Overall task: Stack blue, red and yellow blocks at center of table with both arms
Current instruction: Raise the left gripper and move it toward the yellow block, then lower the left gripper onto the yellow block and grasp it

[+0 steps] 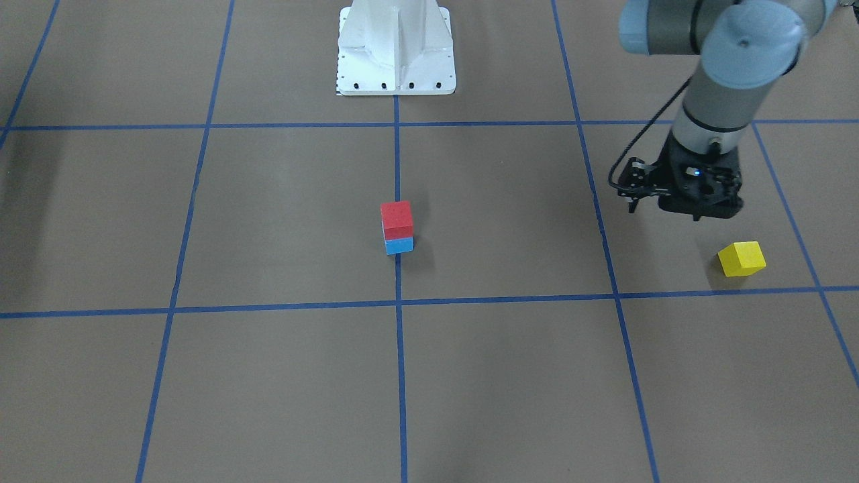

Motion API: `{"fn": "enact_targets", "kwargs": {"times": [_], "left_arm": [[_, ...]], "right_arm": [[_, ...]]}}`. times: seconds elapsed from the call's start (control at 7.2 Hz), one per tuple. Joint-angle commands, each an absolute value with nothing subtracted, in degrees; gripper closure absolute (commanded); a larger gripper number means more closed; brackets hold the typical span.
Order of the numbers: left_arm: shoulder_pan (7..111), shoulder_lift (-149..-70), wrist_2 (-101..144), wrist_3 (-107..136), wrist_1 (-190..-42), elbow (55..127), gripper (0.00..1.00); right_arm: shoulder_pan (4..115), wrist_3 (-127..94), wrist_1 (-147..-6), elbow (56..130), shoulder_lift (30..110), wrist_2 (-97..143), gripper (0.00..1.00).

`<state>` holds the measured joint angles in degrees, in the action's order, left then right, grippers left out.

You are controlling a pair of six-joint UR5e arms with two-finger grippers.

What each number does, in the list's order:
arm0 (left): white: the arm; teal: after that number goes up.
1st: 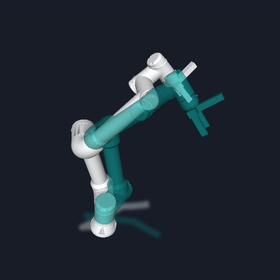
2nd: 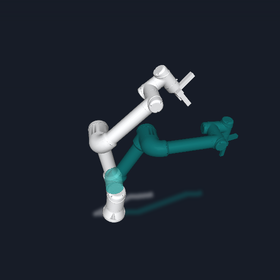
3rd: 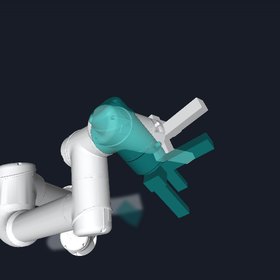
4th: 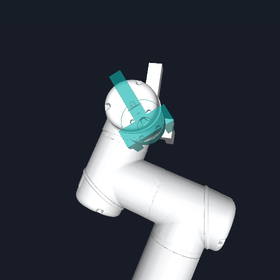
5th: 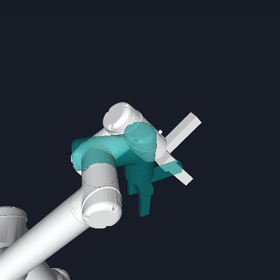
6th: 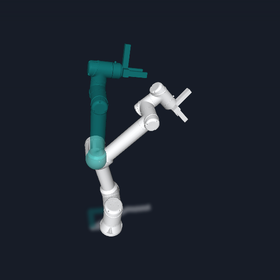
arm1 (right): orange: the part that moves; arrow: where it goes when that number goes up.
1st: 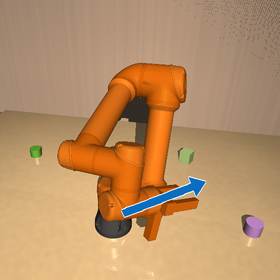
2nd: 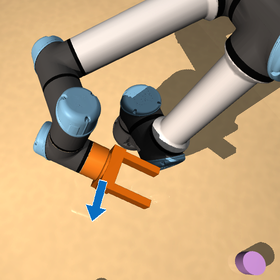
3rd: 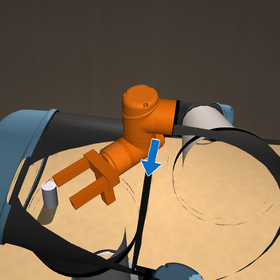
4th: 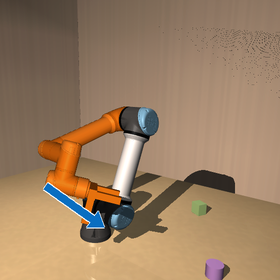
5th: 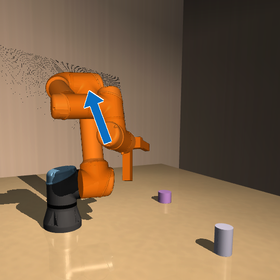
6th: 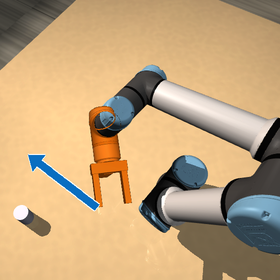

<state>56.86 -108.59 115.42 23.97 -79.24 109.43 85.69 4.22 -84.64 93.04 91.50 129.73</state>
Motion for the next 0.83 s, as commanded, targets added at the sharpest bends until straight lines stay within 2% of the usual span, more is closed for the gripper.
{"fn": "enact_targets", "kwargs": {"times": [0.0,0.28,0.69], "left_arm": [[62.8,-99.4,120.3,15.0,-89.8,105.7,0.01],[62.8,-94.4,120.6,16.9,-106.6,96.5,0.01],[62.3,-94.3,120.6,27.1,-119.4,86.4,0.01]], "right_arm": [[85.7,4.2,-84.6,93.1,91.4,129.7,0.01],[85.6,4.2,-84.6,93.2,91.4,129.7,0.01],[85.7,4.3,-84.6,93.3,91.4,129.7,0.01]]}}
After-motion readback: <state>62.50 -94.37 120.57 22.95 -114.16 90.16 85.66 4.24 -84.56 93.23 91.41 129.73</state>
